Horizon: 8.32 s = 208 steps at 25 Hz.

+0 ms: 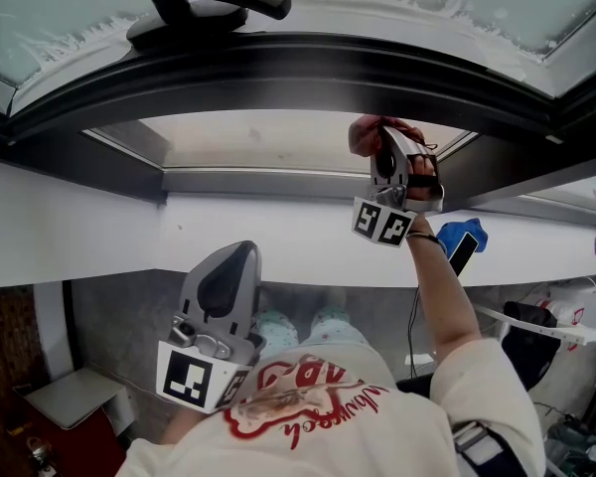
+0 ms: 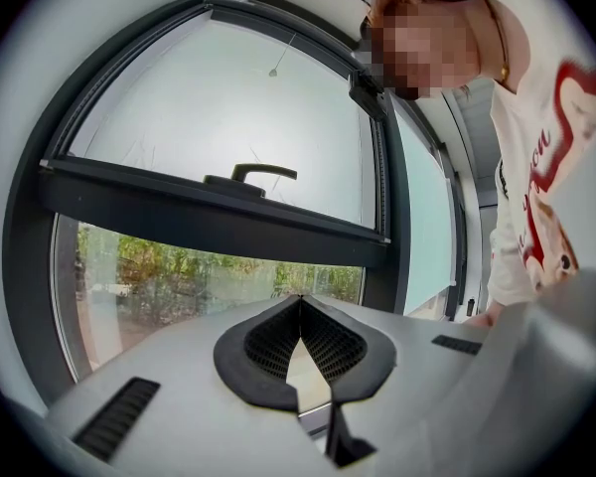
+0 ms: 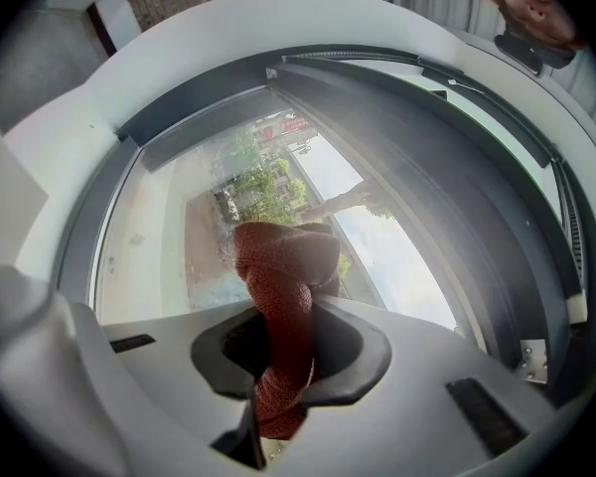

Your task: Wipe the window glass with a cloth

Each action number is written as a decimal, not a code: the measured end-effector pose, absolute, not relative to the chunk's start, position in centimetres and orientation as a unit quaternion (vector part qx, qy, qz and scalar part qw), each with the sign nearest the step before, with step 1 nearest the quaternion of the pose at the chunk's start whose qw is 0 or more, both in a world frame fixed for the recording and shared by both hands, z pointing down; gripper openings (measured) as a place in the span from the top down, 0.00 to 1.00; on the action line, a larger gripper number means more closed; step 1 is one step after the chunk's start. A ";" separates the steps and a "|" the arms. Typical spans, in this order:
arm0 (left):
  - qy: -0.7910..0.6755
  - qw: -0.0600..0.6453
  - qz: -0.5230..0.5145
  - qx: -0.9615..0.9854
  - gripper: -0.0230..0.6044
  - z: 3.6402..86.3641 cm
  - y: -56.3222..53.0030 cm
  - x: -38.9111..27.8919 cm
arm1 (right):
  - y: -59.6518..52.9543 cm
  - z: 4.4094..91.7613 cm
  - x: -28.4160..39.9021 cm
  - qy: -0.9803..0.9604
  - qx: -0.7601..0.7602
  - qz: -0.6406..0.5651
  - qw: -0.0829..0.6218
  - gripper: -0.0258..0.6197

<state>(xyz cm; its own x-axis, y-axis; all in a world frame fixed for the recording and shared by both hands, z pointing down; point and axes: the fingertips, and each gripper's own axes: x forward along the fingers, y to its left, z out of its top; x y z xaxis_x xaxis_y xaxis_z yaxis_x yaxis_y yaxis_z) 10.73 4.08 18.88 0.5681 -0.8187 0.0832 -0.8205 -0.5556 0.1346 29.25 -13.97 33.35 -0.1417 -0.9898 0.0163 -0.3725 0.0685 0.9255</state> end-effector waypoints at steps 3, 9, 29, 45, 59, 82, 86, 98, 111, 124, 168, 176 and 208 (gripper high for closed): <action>-0.468 0.080 0.008 0.880 0.93 18.9 4.1 10.8 | -13.9 34.1 29.2 -0.634 0.537 -0.414 0.372 0.84; -0.474 0.082 0.011 0.877 0.93 19.2 4.3 11.0 | -13.9 35.6 29.3 -0.642 0.528 -0.409 0.376 0.84; -0.480 0.087 0.016 0.873 0.93 19.8 3.9 11.5 | -13.9 39.8 29.3 -0.661 0.510 -0.392 0.387 0.84; -0.485 0.091 0.024 0.869 0.93 20.2 3.6 10.8 | -13.8 43.7 29.3 -0.672 0.502 -0.364 0.405 0.84; -0.494 0.098 0.025 0.863 0.93 20.8 3.3 10.4 | -13.8 46.5 29.3 -0.679 0.495 -0.348 0.415 0.84; -0.497 0.116 0.042 0.859 0.93 22.3 2.9 10.7 | -13.7 49.9 29.3 -0.693 0.480 -0.328 0.426 0.84; -0.498 0.116 0.043 0.859 0.93 22.5 2.8 10.8 | -13.7 51.2 29.3 -0.696 0.469 -0.322 0.438 0.84; -0.502 0.123 0.054 0.854 0.93 23.4 3.0 11.0 | -13.6 53.5 29.4 -0.707 0.459 -0.313 0.437 0.84; -0.499 0.129 0.054 0.855 0.93 23.9 3.1 11.9 | -13.7 54.7 29.3 -0.712 0.452 -0.306 0.442 0.84; -0.505 0.137 0.058 0.850 0.93 25.1 3.7 11.8 | -13.8 56.8 29.2 -0.719 0.448 -0.291 0.445 0.84; -0.500 0.176 0.060 0.846 0.93 30.7 3.8 12.7 | -13.6 66.5 28.8 -0.730 0.411 -0.272 0.474 0.84; -0.520 0.195 0.061 0.829 0.93 33.1 3.8 11.2 | -13.8 70.6 28.2 -0.731 0.395 -0.250 0.498 0.84; -0.498 0.138 0.005 0.856 0.93 26.0 4.4 12.3 | -12.2 53.2 26.9 -0.731 0.442 -0.288 0.432 0.84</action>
<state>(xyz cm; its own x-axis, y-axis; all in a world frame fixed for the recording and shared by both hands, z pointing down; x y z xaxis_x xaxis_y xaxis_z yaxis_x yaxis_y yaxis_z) 12.27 4.38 26.03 0.5031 -0.8517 0.1466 -0.8547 -0.4652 0.2304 26.92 -12.21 53.16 -0.2348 -0.8961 0.3768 -0.3972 0.4422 0.8042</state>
